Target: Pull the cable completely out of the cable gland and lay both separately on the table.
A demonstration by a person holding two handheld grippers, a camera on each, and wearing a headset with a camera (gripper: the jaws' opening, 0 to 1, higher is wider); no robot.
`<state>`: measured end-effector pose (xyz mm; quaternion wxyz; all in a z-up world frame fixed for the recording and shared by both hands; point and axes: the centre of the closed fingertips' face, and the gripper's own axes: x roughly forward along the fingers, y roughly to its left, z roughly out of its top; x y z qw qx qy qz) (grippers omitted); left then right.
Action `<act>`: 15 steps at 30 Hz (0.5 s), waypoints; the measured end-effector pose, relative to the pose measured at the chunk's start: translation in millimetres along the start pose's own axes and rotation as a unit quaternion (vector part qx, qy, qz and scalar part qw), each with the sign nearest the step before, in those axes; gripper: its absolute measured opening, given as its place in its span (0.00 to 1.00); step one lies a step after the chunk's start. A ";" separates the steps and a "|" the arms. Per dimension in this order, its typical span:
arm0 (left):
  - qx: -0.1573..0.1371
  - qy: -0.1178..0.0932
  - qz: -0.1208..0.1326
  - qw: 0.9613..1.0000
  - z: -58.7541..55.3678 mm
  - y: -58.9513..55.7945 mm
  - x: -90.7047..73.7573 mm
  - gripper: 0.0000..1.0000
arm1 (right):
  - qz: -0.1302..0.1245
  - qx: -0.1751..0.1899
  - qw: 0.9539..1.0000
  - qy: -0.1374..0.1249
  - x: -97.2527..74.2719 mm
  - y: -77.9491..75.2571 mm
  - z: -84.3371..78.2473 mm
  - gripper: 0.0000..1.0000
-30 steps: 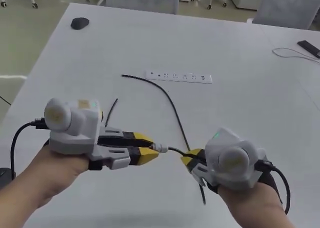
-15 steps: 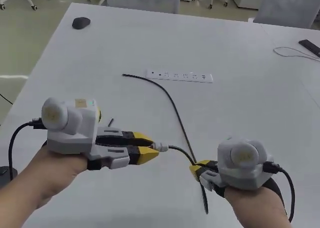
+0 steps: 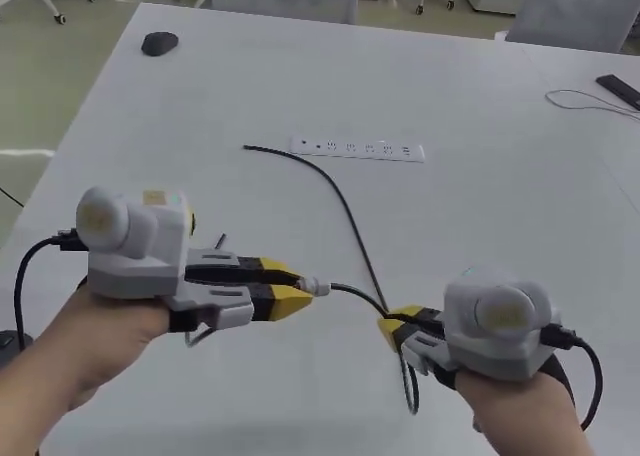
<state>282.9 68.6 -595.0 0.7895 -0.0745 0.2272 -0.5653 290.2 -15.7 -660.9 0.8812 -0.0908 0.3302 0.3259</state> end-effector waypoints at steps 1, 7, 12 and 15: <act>-0.001 0.000 0.001 1.000 0.0 0.5 -0.3 0.15 | 0.000 -0.003 1.000 -0.002 -1.0 0.6 1.1 0.01; -0.002 -0.001 0.004 1.000 1.3 2.9 -2.1 0.15 | 0.007 -0.032 0.999 -0.007 -6.0 3.8 5.9 0.02; -0.002 0.003 0.003 1.000 -0.9 1.7 -0.9 0.15 | 0.016 -0.085 0.995 -0.043 -16.4 11.4 37.1 0.14; -0.003 0.007 0.002 1.000 -2.8 1.4 -0.3 0.15 | 0.033 -0.155 0.985 -0.060 -20.9 24.7 55.3 0.14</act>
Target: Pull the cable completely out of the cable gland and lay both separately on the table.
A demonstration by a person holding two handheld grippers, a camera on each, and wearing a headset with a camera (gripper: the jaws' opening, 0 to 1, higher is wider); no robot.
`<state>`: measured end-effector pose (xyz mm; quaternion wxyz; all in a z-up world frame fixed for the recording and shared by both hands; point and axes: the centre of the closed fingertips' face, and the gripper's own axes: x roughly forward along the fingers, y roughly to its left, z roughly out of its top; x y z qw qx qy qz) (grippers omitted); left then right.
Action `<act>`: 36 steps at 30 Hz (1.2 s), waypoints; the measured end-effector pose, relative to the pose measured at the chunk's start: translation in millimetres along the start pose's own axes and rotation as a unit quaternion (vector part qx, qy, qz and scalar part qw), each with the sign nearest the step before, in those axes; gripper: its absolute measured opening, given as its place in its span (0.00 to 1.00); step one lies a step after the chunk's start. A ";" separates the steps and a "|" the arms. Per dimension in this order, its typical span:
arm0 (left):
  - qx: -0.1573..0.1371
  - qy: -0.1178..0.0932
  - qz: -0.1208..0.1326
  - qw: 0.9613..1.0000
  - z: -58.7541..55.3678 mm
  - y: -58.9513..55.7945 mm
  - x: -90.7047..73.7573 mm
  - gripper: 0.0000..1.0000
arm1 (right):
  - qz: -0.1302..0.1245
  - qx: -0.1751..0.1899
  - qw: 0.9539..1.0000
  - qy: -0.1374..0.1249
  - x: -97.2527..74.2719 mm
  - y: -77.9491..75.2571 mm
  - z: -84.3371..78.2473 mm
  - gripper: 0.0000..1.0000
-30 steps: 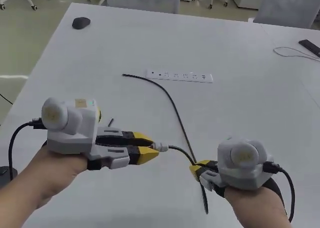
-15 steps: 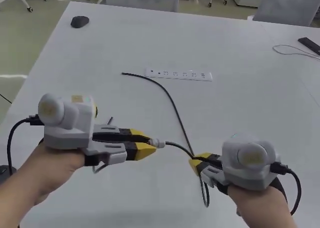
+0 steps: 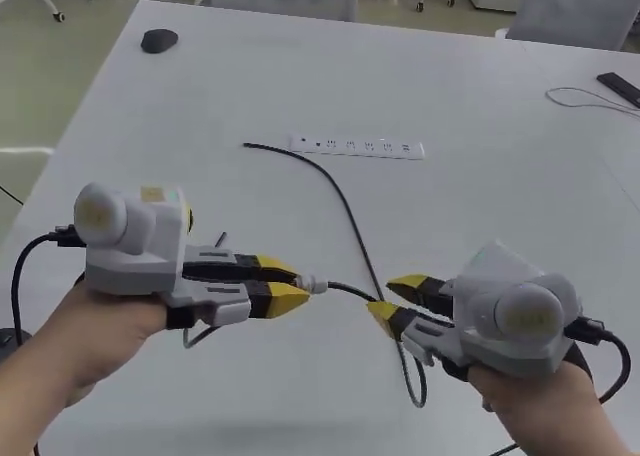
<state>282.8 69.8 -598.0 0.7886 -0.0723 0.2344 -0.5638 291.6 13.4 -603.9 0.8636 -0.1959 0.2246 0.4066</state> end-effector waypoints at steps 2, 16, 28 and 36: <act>0.001 0.001 -0.001 1.000 -0.4 -0.5 0.4 0.15 | 0.009 -0.032 0.999 0.006 2.4 4.7 6.6 0.15; 0.010 0.010 0.001 1.000 -2.5 0.8 3.4 0.15 | 0.044 -0.123 0.991 0.027 26.6 20.1 10.7 0.11; 0.021 0.018 0.002 1.000 -2.3 5.0 6.5 0.15 | 0.059 -0.155 0.986 0.037 35.0 22.8 8.9 0.01; 0.027 0.017 0.004 0.999 -2.3 5.5 7.5 0.15 | 0.056 -0.150 0.986 0.038 34.4 22.4 6.4 0.00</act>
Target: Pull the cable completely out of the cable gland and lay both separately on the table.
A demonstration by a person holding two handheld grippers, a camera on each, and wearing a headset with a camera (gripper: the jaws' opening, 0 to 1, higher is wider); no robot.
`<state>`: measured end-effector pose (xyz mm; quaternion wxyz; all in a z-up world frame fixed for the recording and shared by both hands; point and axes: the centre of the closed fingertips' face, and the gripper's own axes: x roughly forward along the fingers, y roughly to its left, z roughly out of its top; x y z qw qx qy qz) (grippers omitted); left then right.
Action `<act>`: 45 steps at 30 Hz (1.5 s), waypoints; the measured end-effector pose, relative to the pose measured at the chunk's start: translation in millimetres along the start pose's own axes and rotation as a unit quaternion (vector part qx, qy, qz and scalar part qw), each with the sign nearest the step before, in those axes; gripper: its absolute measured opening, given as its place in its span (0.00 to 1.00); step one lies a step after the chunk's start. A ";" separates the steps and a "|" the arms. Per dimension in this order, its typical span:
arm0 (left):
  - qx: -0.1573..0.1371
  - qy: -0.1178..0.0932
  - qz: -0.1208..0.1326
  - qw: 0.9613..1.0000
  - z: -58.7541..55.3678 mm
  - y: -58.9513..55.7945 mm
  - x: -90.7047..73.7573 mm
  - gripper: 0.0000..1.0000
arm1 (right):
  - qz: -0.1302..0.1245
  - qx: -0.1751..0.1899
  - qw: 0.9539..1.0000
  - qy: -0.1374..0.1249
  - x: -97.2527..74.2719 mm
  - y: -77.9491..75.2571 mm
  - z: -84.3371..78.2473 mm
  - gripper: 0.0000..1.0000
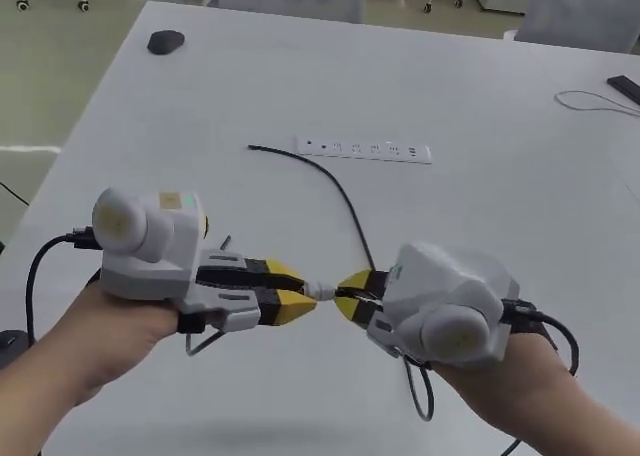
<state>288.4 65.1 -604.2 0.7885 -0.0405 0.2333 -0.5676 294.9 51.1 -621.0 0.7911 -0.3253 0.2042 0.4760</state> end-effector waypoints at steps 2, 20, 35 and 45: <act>0.001 -0.001 0.001 1.000 0.4 0.7 0.1 0.15 | -0.005 0.008 1.000 0.001 -0.4 -2.1 -1.4 0.00; 0.009 -0.008 0.015 1.000 4.8 4.9 -1.7 0.15 | -0.023 0.100 0.995 0.010 -4.2 -17.5 -23.2 0.00; 0.004 -0.017 0.029 0.999 8.6 0.9 -4.8 0.15 | -0.044 0.208 0.977 0.022 -7.1 -25.4 -51.5 0.00; -0.002 -0.018 0.037 0.999 6.2 -5.8 -1.2 0.15 | -0.052 0.326 0.943 0.045 -10.3 -26.2 -93.5 0.00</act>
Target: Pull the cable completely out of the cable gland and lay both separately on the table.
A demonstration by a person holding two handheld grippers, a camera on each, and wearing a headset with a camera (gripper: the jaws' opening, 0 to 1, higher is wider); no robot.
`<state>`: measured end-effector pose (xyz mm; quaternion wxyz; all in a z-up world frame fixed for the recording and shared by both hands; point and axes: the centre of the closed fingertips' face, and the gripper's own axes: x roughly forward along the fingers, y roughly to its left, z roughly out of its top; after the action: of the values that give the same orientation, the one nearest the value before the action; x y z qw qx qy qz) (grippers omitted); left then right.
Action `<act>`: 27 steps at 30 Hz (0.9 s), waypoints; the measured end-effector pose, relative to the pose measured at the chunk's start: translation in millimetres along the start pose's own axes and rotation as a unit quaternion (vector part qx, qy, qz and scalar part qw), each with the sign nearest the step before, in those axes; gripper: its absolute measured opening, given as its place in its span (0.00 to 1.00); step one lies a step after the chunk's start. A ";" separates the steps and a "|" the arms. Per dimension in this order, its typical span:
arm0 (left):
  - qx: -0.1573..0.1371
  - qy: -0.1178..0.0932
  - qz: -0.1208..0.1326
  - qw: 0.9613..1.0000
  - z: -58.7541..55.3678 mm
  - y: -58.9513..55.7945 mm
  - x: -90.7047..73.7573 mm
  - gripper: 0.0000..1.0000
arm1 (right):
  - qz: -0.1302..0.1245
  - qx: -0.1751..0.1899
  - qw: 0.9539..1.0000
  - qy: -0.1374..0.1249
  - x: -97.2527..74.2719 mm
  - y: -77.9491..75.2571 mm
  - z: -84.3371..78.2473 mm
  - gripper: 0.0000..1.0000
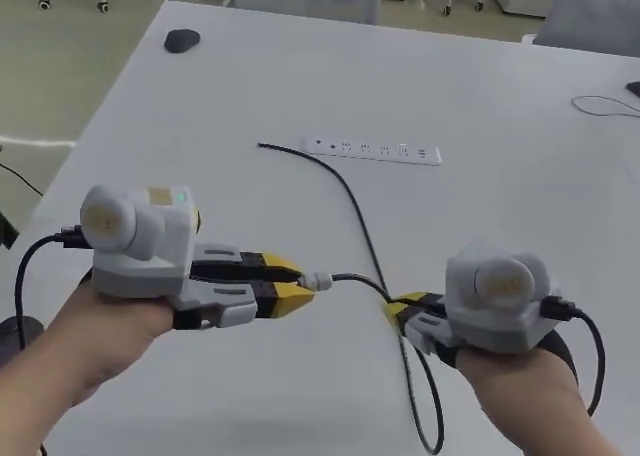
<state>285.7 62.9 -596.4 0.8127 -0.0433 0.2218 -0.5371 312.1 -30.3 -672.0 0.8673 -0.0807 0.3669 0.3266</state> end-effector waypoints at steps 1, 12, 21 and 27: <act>-0.001 0.001 0.001 1.000 -1.2 -0.8 0.8 0.15 | 0.002 0.018 1.000 0.007 0.2 -1.1 -5.3 0.00; -0.011 0.007 0.019 1.000 -4.4 3.7 4.3 0.15 | -0.007 -0.010 1.000 -0.001 -2.2 -11.1 -3.4 0.00; -0.014 0.006 0.035 0.999 -1.2 11.5 0.1 0.15 | 0.001 -0.049 0.998 -0.029 -6.0 -13.6 13.2 0.01; -0.020 0.009 0.040 0.999 -2.7 14.5 -0.4 0.15 | 0.009 -0.074 0.997 -0.034 -8.1 -11.7 18.8 0.02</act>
<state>296.8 69.8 -603.2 0.8306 -0.0455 0.2415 -0.4996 326.2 -36.3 -654.1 0.8678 -0.1301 0.3127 0.3636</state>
